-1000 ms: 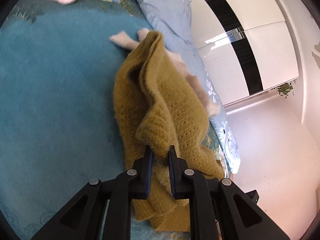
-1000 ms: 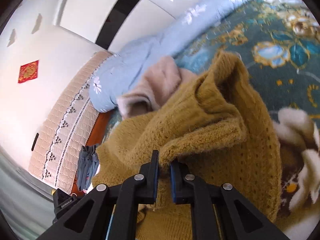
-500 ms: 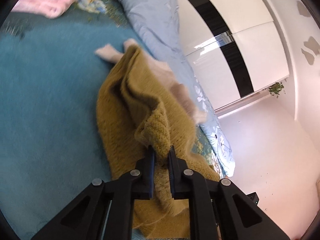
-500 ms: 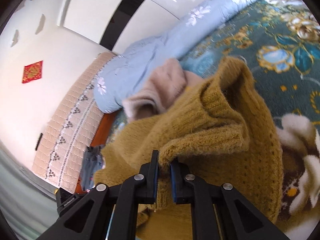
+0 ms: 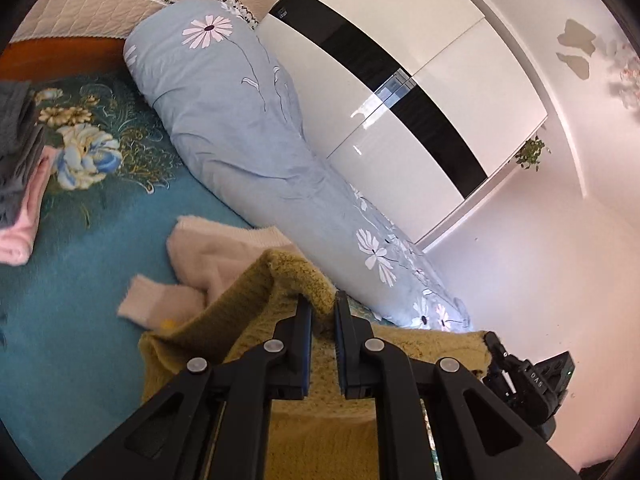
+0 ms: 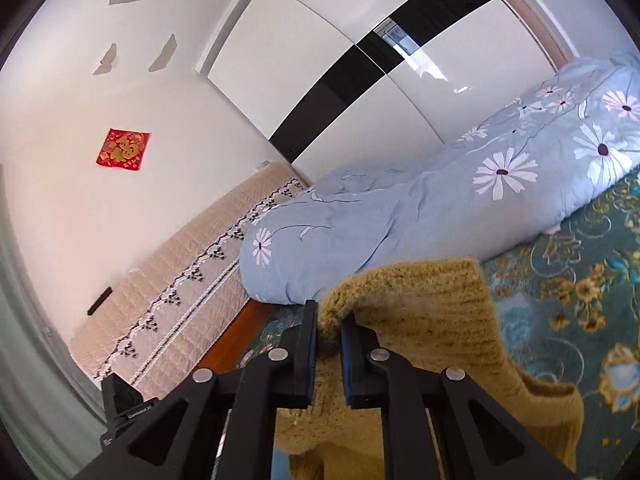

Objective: Fold clothes
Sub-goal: 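Hold the sweater with both tools, lower it onto the blanket and open both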

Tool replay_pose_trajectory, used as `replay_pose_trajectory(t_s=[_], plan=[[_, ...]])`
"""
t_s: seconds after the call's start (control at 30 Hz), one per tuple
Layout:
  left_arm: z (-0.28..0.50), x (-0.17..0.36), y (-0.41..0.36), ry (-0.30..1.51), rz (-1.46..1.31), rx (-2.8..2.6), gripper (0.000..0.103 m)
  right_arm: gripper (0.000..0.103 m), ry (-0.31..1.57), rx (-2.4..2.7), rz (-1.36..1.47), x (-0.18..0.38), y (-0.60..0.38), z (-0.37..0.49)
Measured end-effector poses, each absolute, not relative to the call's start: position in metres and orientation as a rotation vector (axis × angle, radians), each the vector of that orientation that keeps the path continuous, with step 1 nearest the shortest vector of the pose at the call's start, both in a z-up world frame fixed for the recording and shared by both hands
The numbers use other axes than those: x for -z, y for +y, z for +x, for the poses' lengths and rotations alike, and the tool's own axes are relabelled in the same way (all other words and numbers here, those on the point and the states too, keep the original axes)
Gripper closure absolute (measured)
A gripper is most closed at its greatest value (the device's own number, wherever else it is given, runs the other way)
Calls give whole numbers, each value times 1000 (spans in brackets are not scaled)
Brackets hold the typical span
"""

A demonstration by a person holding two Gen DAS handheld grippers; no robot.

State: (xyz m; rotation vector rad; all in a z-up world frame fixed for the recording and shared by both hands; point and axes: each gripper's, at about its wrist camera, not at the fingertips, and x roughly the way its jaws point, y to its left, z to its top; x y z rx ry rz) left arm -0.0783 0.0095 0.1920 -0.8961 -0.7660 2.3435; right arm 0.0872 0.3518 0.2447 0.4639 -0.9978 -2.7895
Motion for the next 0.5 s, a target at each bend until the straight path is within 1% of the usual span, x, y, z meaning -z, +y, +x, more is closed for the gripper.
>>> replay_pose_trajectory(t_s=[0.1,0.27,0.37,0.5], plan=[[-109,-171,17,-740,-966,-2354,93,92,-1057,2825,538,-231,357,46],[-148,-106,22,-777,-1110,-2325,93,92,-1235,2847,714,-174,372,-7],[-160,-71,23,-792,-1189,-2294,93,92,-1313,2836,838,-136,384,-27],[-162,-42,19,-867,-1258,-2228,92,92,-1362,2810,976,-97,391,-40]])
